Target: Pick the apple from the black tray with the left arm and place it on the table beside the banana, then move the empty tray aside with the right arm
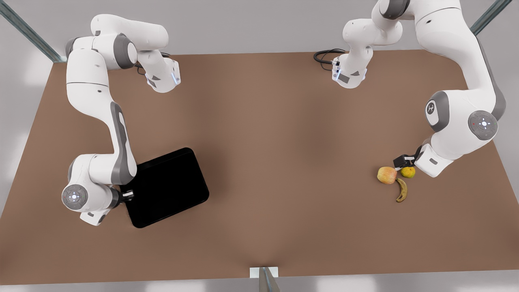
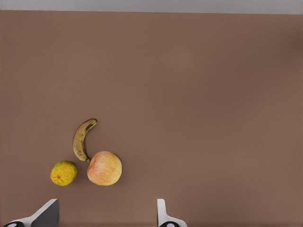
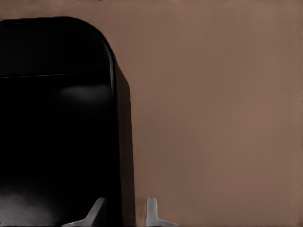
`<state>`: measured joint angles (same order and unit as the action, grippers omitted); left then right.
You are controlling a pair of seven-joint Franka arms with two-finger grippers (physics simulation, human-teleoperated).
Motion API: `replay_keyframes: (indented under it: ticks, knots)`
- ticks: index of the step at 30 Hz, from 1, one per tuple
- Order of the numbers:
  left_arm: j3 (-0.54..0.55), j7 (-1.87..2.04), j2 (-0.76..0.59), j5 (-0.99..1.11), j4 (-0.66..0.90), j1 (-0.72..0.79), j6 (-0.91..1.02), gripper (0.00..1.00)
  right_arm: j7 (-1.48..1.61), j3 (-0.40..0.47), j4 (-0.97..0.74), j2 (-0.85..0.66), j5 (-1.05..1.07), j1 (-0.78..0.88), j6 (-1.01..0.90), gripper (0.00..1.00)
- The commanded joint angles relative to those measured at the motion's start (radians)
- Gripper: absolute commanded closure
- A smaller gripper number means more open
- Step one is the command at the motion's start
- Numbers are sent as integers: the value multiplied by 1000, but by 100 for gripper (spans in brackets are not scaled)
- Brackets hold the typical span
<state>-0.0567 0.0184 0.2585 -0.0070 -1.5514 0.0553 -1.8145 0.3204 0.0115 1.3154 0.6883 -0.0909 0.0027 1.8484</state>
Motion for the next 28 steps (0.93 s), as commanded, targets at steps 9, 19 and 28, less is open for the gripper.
replay_keyframes:
  ticks: [9, 19, 28]
  knots:
    - [0, 2, -2, 1, 1, 0, 0, 0, 137, -8, -1, -122, 31, 7, -47, 0]
    - [-6, -123, -4, -7, 4, -5, 11, 0, -30, -58, 237, -627, -6, -3, -437, 0]
    - [-2, -57, 16, 16, 126, -3, 115, 0, -57, -58, 237, -627, -6, -1, -440, 0]
